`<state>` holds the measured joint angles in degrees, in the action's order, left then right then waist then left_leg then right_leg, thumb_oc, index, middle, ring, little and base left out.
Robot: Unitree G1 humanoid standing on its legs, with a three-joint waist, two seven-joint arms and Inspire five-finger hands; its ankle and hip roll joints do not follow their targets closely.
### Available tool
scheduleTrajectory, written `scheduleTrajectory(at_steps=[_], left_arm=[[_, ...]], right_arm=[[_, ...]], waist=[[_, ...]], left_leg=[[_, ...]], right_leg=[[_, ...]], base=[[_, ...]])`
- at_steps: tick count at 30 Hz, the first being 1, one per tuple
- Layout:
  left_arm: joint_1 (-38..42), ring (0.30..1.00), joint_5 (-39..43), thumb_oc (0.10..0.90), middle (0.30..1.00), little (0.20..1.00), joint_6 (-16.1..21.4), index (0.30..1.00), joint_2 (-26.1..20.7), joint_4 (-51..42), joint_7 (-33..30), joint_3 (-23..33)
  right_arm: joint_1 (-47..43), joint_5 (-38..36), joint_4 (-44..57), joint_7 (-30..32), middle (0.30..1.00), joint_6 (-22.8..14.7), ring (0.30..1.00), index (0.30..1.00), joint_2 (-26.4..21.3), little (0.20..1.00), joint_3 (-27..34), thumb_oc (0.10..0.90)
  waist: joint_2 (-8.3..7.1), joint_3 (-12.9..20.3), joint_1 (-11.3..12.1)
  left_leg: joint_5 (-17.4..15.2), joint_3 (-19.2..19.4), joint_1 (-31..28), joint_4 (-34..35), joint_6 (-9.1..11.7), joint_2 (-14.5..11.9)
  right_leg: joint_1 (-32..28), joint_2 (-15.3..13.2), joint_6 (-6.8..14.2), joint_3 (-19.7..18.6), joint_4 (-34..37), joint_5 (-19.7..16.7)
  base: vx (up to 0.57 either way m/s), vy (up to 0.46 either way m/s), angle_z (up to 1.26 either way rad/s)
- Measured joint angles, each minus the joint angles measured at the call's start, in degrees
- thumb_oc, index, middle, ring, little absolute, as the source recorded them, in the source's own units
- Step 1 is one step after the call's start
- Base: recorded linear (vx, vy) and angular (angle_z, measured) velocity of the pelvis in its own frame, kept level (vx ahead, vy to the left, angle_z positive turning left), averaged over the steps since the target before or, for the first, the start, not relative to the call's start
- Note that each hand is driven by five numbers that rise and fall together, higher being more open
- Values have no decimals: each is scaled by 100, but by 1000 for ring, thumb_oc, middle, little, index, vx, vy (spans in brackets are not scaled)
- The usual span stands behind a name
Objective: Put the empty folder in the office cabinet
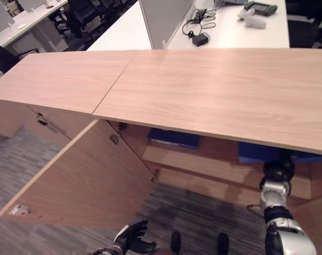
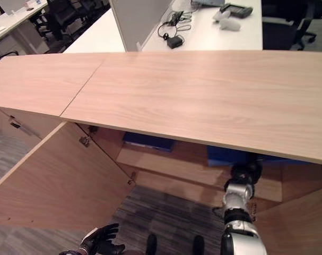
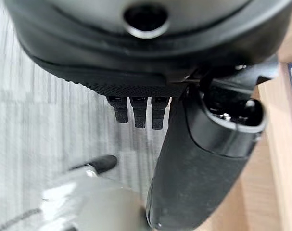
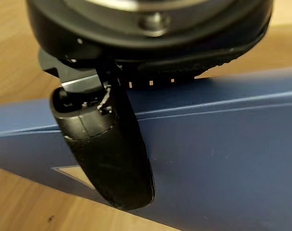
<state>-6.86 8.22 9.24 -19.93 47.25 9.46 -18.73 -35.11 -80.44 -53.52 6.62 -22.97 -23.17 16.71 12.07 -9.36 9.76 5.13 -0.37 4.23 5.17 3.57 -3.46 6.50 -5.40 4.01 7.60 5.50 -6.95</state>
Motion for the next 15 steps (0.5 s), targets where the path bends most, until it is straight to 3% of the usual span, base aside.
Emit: scheduleTrajectory(at_steps=[3,10,15], left_arm=[[209,900,16,800,900,900,21,900,-103,-109,20,-242],[519,900,71,800,900,900,220,900,-511,-803,219,-610],[649,900,288,800,900,900,309,900,-620,-1180,251,-812]], right_arm=[[-967,-134,-544,171,300,-100,300,300,-673,300,-27,400],[-1863,-398,-1237,189,300,-46,300,300,-1005,300,-129,400],[-2159,-635,-1542,211,300,-22,300,300,-1289,300,-146,400]], waist=[[193,-207,30],[295,-563,169],[561,-800,261]], left_leg=[[100,-83,279,-17,-17,57],[148,-57,632,-20,-29,86],[170,19,809,-21,-57,173]], right_leg=[[237,-52,-5,73,-2,-80],[600,-92,23,69,-43,-114],[795,-181,24,35,-47,-188]], base=[[-87,37,15],[-27,22,0],[-2,8,-3]])
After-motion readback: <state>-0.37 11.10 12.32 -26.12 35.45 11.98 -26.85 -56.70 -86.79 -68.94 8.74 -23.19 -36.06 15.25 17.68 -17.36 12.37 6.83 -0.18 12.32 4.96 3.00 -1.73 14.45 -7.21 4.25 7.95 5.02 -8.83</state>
